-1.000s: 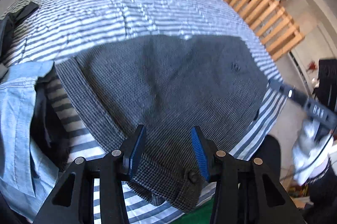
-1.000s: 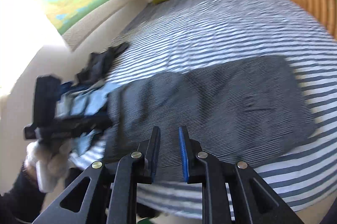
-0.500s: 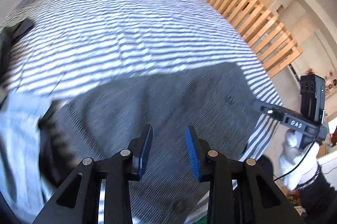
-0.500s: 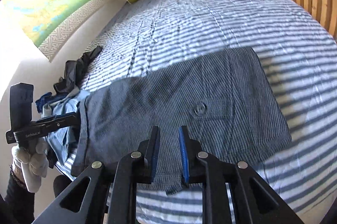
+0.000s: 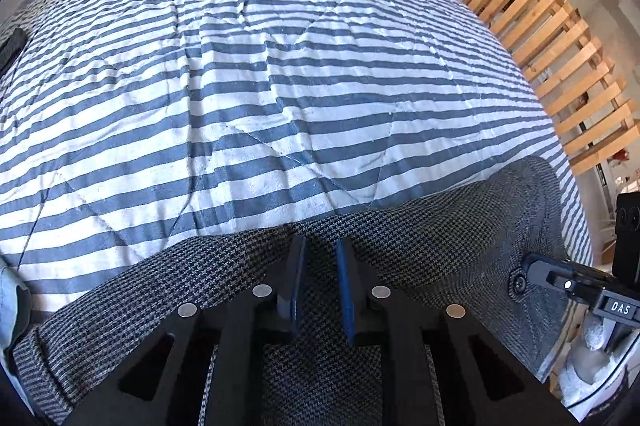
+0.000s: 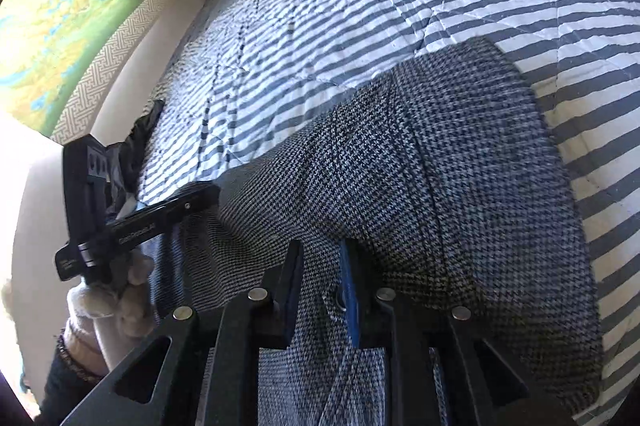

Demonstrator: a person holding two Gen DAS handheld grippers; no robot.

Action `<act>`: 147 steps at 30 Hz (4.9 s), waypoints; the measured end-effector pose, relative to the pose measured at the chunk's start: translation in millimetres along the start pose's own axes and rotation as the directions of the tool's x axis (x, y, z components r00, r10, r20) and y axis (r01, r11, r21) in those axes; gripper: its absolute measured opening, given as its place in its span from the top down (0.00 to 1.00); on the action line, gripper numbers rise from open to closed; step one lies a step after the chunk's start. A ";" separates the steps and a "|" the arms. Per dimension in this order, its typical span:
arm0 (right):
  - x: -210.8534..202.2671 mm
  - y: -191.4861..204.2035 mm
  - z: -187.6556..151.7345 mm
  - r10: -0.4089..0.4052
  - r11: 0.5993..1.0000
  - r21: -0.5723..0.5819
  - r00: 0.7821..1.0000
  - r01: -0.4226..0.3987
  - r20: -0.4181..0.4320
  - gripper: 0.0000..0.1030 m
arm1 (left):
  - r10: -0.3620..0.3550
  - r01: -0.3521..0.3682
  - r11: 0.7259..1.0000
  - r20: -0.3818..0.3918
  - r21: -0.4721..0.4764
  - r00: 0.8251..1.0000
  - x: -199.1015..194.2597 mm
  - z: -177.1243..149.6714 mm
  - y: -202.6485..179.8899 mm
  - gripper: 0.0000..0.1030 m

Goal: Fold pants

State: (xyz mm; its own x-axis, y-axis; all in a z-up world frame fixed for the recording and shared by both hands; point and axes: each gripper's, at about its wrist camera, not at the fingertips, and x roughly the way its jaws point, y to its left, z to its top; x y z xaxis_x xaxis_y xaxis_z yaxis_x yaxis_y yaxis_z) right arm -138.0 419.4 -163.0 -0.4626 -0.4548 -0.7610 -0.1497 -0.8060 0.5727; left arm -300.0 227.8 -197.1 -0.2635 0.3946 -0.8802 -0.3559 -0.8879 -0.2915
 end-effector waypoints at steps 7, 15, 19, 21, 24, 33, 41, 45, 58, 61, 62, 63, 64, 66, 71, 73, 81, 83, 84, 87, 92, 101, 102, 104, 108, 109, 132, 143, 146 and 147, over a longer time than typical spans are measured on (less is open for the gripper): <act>-93.4 -48.9 -15.5 -0.168 0.984 -0.042 0.977 0.174 0.133 0.52 | -0.037 0.031 0.994 0.058 0.104 0.998 -82.2 -60.6 -47.8 0.57; -87.2 -103.5 -38.4 -0.099 0.992 0.085 0.994 0.096 0.033 0.51 | 0.002 -0.002 0.994 -0.004 0.114 1.000 -65.8 -142.9 -61.7 0.57; -73.7 -102.3 -48.0 -0.058 0.993 0.106 0.998 0.057 0.008 0.47 | 0.041 -0.039 0.998 -0.025 0.056 0.999 -53.4 -155.6 -41.4 0.57; -72.9 -104.3 -52.6 -0.040 0.992 0.122 0.999 0.037 0.026 0.45 | 0.048 -0.046 0.998 -0.058 0.038 0.997 -44.7 -162.9 -29.2 0.57; -69.6 -104.1 -53.6 0.026 0.986 0.164 0.999 -0.031 0.031 0.45 | 0.048 -0.046 0.998 -0.039 0.054 0.998 -40.9 -171.9 -21.5 0.57; -73.7 -74.7 -56.3 0.030 0.990 0.133 0.997 -0.039 0.071 0.85 | -0.071 0.067 0.995 0.057 0.068 0.996 -78.5 -148.5 -55.7 0.54; -95.5 -36.8 -56.8 -0.029 0.998 0.053 0.988 0.022 0.152 0.86 | -0.121 0.122 0.992 0.124 -0.006 0.985 -40.9 -82.5 -59.9 0.55; -92.7 -33.6 -58.9 -0.060 0.997 0.057 0.985 0.051 0.162 0.86 | -0.097 0.105 0.992 0.112 -0.067 0.989 -0.2 -46.6 -45.6 0.55; -117.4 39.8 -61.6 -0.044 0.993 -0.099 0.971 0.069 0.236 0.87 | -0.035 0.038 0.998 0.050 -0.051 0.998 -44.5 -122.8 -25.8 0.50; -117.7 69.5 -65.3 -0.036 0.981 -0.174 0.967 0.082 0.252 0.87 | -0.002 0.001 0.998 -0.016 -0.069 1.000 -27.7 -155.7 -7.2 0.50; -116.5 81.0 -66.5 -0.036 0.975 -0.201 0.966 0.090 0.255 0.87 | -0.020 0.021 0.996 0.013 -0.084 1.000 -34.8 -160.6 -2.7 0.49; -115.5 91.7 -67.6 -0.033 0.969 -0.227 0.966 0.093 0.256 0.87 | -0.024 0.026 0.994 0.015 -0.110 1.000 -42.0 -163.0 1.6 0.49; -114.6 103.8 -70.0 -0.028 0.962 -0.255 0.966 0.096 0.257 0.87 | -0.030 0.035 0.990 0.037 -0.140 0.999 -52.2 -166.0 6.8 0.49; -113.0 126.8 -77.1 -0.018 0.945 -0.313 0.966 0.101 0.259 0.87 | -0.033 0.050 0.982 0.091 -0.183 0.995 -74.3 -174.6 18.1 0.49; -91.6 194.1 -104.8 0.019 0.861 -0.499 0.974 0.099 0.225 0.87 | -0.024 0.073 0.961 0.183 -0.266 0.983 -126.2 -206.3 53.7 0.48; -71.1 218.2 -119.7 0.018 0.814 -0.573 0.982 0.094 0.186 0.87 | -0.012 0.077 0.949 0.209 -0.304 0.978 -141.9 -218.8 70.0 0.48; 69.2 261.4 -177.4 -0.112 0.668 -0.744 0.992 0.030 -0.061 0.83 | 0.042 0.056 0.908 0.221 -0.416 0.974 -165.7 -247.1 123.6 0.48; 78.1 260.7 -184.6 -0.124 0.674 -0.739 0.989 0.026 -0.078 0.81 | 0.046 0.055 0.910 0.230 -0.411 0.972 -172.3 -246.7 124.9 0.48; 74.4 260.3 -185.2 -0.109 0.678 -0.735 0.991 0.014 -0.082 0.77 | 0.042 0.058 0.913 0.236 -0.403 0.971 -173.7 -245.9 123.8 0.48; 47.6 259.4 -182.3 -0.028 0.697 -0.715 0.995 -0.053 -0.101 0.63 | 0.035 0.061 0.930 0.253 -0.363 0.967 -182.8 -238.0 118.0 0.48; -14.2 228.2 -163.1 0.104 0.781 -0.617 0.994 -0.099 -0.029 0.62 | -0.007 0.078 0.968 0.290 -0.237 0.957 -189.7 -197.8 85.9 0.48; -3.7 150.0 -123.6 0.022 0.928 -0.371 1.000 -0.023 -0.008 0.62 | -0.013 0.039 0.991 0.199 -0.130 0.980 -125.7 -138.4 56.3 0.48; 2.4 148.5 -122.8 0.017 0.928 -0.371 1.000 -0.024 -0.020 0.62 | -0.010 0.035 0.989 0.172 -0.146 0.985 -114.4 -139.8 62.0 0.48; 18.3 144.8 -123.7 -0.026 0.924 -0.383 0.999 0.009 -0.039 0.62 | 0.054 -0.032 0.986 0.130 -0.163 0.990 -92.6 -149.4 71.7 0.46; 51.6 133.2 -127.8 -0.106 0.917 -0.395 0.988 0.054 -0.111 0.63 | 0.000 0.033 0.970 0.132 -0.242 0.991 -77.3 -163.8 96.9 0.44; 50.7 134.3 -127.5 -0.108 0.911 -0.408 0.988 0.053 -0.113 0.63 | 0.001 0.035 0.968 0.143 -0.249 0.990 -83.9 -164.9 97.8 0.44; 62.9 81.6 -81.3 0.027 0.985 -0.164 0.979 -0.061 -0.203 0.45 | -0.149 0.178 0.882 0.100 -0.437 0.984 -82.6 -214.2 112.0 0.18; 66.4 90.2 -82.9 0.112 0.976 -0.160 0.973 -0.146 -0.203 0.75 | -0.186 0.223 0.885 0.129 -0.409 0.974 -82.0 -221.7 105.6 0.60; 51.8 101.9 -84.3 0.101 0.967 -0.214 0.981 -0.136 -0.166 0.82 | -0.162 0.206 0.901 0.144 -0.383 0.976 -96.0 -219.2 94.9 0.65; 44.8 106.9 -84.7 0.096 0.961 -0.242 0.984 -0.131 -0.150 0.83 | -0.161 0.207 0.904 0.150 -0.375 0.975 -101.0 -216.4 90.2 0.66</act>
State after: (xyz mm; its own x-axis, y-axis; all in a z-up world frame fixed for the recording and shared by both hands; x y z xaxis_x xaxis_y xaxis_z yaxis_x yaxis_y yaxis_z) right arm -100.7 280.7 -161.6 -0.3389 -0.5818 -0.7393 0.1280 -0.8070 0.5765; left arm -111.4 56.7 -215.5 -0.3343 0.5637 -0.7553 -0.0399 -0.8091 -0.5863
